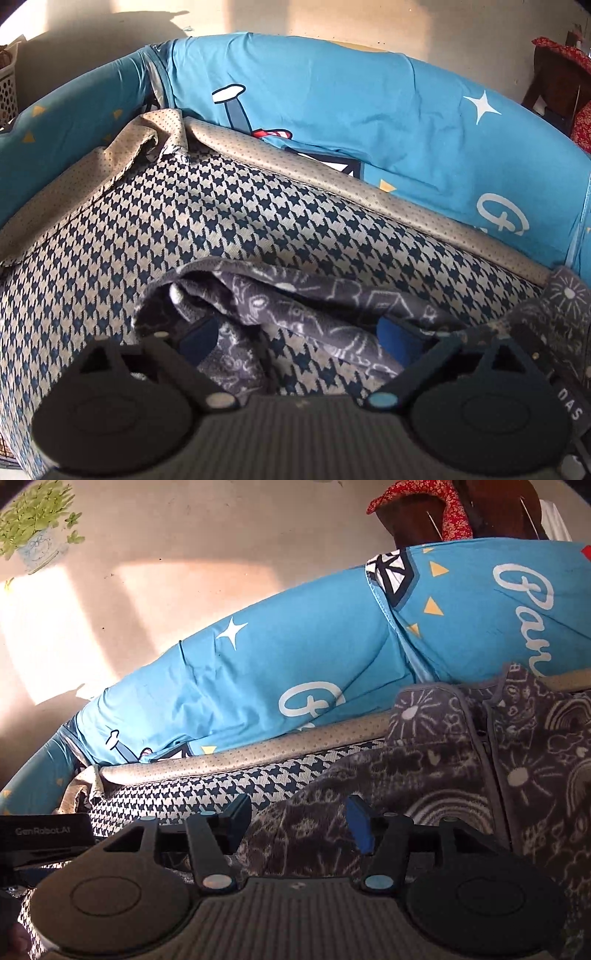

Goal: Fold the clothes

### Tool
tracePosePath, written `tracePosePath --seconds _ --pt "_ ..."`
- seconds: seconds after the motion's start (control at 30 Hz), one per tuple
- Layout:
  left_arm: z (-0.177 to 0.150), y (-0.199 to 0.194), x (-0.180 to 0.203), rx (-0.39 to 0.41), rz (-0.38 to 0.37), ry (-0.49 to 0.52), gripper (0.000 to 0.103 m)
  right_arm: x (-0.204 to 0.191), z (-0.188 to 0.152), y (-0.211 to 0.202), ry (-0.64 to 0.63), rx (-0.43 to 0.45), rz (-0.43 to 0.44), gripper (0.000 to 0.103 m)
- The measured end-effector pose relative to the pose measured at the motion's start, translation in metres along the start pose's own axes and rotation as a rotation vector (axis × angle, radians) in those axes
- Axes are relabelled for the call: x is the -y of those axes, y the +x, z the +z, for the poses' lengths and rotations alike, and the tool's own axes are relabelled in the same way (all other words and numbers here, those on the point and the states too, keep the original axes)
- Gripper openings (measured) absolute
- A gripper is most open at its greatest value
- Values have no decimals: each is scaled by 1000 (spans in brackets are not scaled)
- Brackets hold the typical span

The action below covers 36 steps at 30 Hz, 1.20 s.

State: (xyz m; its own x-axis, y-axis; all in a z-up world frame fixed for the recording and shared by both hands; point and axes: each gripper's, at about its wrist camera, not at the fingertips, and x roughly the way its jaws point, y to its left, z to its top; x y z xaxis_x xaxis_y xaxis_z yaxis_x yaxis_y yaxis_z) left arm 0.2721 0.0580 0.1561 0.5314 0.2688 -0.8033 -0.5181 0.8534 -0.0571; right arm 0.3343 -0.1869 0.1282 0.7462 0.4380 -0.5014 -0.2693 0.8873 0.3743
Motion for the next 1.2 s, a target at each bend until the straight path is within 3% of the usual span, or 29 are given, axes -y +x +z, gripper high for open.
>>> tracePosePath --seconds 0.13,0.23,0.3,0.4,0.7,0.93,1.07,1.2 --pt "0 2 0 -5 9 9 97 -1 -9 19 -25 -42 -56 56" --pt "0 5 2 -12 6 11 97 0 -15 23 -50 -34 -77 39" --pt "-1 6 3 -17 8 15 97 -2 -16 23 -68 -31 -71 17" --pt "-1 8 6 -24 3 17 97 -3 -16 17 -62 -20 -66 7" --pt "-7 3 30 -18 -79 68 99 -10 -27 -19 -66 19 -107 6" --pt "-22 7 60 -5 -109 144 100 -6 -45 -36 -61 -14 -148 6" --pt "-34 23 74 -48 -63 208 101 1 -50 -32 -40 -48 -154 5" --pt "-42 36 75 -85 -52 208 102 2 -47 -32 -41 -77 -160 6"
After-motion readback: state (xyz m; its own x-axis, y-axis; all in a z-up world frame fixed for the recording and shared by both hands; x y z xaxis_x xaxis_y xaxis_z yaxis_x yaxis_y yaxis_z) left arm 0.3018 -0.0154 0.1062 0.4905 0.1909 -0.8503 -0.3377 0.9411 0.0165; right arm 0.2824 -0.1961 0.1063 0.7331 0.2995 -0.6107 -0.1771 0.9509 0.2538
